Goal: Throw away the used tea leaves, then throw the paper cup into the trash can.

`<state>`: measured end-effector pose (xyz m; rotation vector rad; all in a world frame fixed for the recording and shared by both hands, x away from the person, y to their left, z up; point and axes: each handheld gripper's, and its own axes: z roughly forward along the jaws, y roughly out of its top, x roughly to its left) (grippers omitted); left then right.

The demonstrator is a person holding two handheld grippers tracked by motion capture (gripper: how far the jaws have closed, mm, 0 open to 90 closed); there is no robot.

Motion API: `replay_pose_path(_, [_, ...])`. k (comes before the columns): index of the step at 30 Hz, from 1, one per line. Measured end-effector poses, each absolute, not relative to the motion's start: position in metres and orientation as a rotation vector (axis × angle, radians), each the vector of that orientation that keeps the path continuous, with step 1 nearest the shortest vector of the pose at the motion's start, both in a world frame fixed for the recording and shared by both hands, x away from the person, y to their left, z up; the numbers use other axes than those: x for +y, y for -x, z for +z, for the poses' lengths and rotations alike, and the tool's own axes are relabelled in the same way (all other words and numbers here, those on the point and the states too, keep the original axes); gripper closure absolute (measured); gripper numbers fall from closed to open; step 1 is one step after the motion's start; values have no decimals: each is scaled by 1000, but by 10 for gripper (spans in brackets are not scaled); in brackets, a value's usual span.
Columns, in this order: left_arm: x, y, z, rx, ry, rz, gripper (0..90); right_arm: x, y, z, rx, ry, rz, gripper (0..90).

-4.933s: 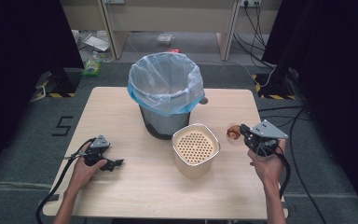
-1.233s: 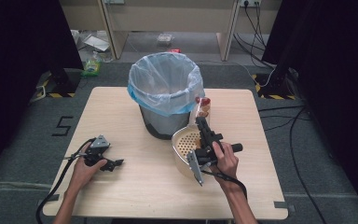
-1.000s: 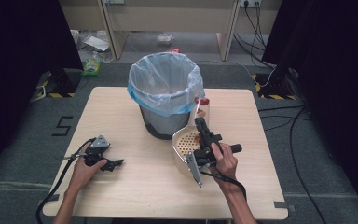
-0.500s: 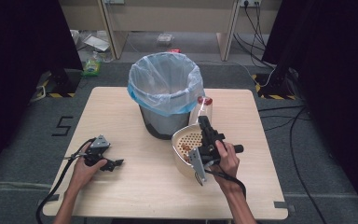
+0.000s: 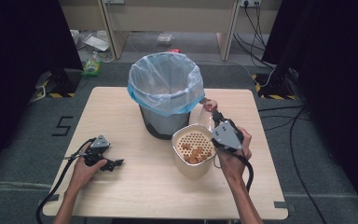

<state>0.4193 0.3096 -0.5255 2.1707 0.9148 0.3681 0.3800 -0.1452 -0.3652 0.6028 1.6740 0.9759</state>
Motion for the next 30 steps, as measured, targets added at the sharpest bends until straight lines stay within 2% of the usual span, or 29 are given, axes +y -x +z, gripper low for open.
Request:
replay_pose_path(2, [310,-419,-525,915,-2171,368,0,-157,-391,-360,1707,-714,1053,876])
replay_pose_path(13, [310,-419,-526,915,-2170,368,0,-179,-414,-330,1730,-838,1140,876])
replay_pose_path(22, [310,-419,-525,915,-2172,368,0,-179,-421,-288,1685,-820,1178,876])
replay_pose_path(30, [310,-419,-526,914,-2172,369,0,-171,-433,-267,1699,-807,1197,876])
